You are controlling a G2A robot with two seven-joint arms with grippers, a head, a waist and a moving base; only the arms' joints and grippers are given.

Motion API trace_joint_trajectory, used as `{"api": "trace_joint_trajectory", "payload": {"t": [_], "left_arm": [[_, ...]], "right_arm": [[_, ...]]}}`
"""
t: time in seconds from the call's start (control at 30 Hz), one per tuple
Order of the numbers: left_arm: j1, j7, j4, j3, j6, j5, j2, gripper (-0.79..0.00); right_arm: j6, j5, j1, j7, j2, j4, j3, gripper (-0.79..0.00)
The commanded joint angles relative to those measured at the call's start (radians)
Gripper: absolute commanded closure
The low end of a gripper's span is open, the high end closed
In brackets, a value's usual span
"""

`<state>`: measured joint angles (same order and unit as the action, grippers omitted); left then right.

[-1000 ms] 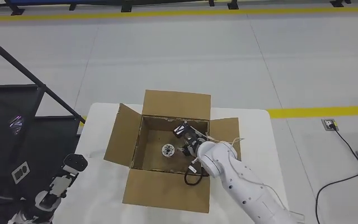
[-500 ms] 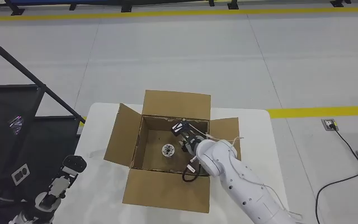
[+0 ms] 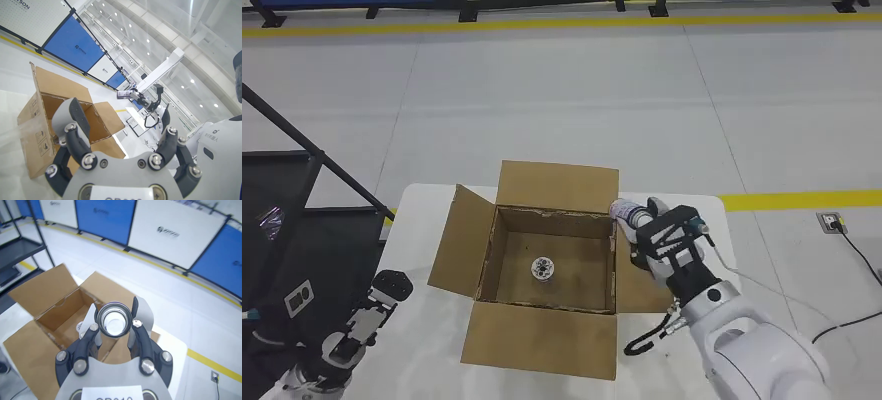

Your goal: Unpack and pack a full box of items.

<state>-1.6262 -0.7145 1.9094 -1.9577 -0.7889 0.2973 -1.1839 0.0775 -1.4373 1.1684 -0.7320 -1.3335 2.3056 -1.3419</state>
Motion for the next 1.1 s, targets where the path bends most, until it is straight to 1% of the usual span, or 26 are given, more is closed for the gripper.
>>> {"api": "trace_joint_trajectory", "payload": {"t": [0.0,0.1,0.17,0.3,0.4,0.5,0.6,0.77,0.87,0.9,0.93,0.97,1.0,1.03,1.07], "left_arm": [[0.003,0.002,-0.008,0.004,-0.008,0.007,0.002,-0.785],[0.004,0.005,-0.022,0.005,-0.017,0.023,0.004,-0.785],[0.004,0.008,-0.027,0.004,-0.018,0.028,0.005,-0.785],[0.004,0.008,-0.027,0.004,-0.018,0.028,0.005,-0.785],[0.004,0.008,-0.027,0.004,-0.018,0.028,0.005,-0.785],[0.004,0.008,-0.027,0.004,-0.018,0.028,0.005,-0.785],[0.004,0.008,-0.027,0.004,-0.018,0.028,0.005,-0.785],[0.004,0.008,-0.027,0.004,-0.018,0.028,0.005,-0.785],[0.004,0.008,-0.027,0.004,-0.018,0.028,0.005,-0.785],[0.004,0.008,-0.027,0.004,-0.018,0.028,0.005,-0.785],[0.004,0.008,-0.027,0.004,-0.018,0.028,0.005,-0.785],[0.004,0.008,-0.027,0.004,-0.018,0.028,0.005,-0.785],[0.004,0.008,-0.027,0.004,-0.018,0.028,0.005,-0.785],[0.004,0.008,-0.027,0.004,-0.018,0.028,0.005,-0.785],[0.004,0.008,-0.027,0.004,-0.018,0.028,0.005,-0.785]], "right_arm": [[-0.024,0.027,0.027,0.017,0.004,-0.026,-0.115,0.0],[-0.029,0.08,0.035,0.009,0.01,-0.129,-0.236,0.0],[-0.024,0.072,0.028,-0.004,0.016,-0.231,-0.292,0.0],[0.004,0.12,0.0,-0.024,0.022,-0.437,-0.346,0.0],[0.025,0.106,-0.013,-0.059,0.028,-0.549,-0.352,0.0],[0.041,0.128,-0.017,-0.106,0.031,-0.614,-0.348,0.0],[0.063,0.142,-0.02,-0.154,0.034,-0.649,-0.337,0.0],[0.069,0.146,-0.021,-0.165,0.038,-0.681,-0.32,0.0],[0.056,0.142,-0.024,-0.162,0.039,-0.696,-0.311,0.0],[0.054,0.147,-0.025,-0.16,0.04,-0.701,-0.31,-0.095],[0.048,0.143,-0.025,-0.163,0.041,-0.709,-0.309,-0.215],[0.043,0.143,-0.025,-0.166,0.041,-0.713,-0.306,-0.406],[0.042,0.143,-0.026,-0.165,0.042,-0.713,-0.303,-0.628],[0.04,0.144,-0.025,-0.164,0.042,-0.714,-0.302,-0.757],[0.039,0.149,-0.024,-0.161,0.043,-0.713,-0.302,-0.785]]}}
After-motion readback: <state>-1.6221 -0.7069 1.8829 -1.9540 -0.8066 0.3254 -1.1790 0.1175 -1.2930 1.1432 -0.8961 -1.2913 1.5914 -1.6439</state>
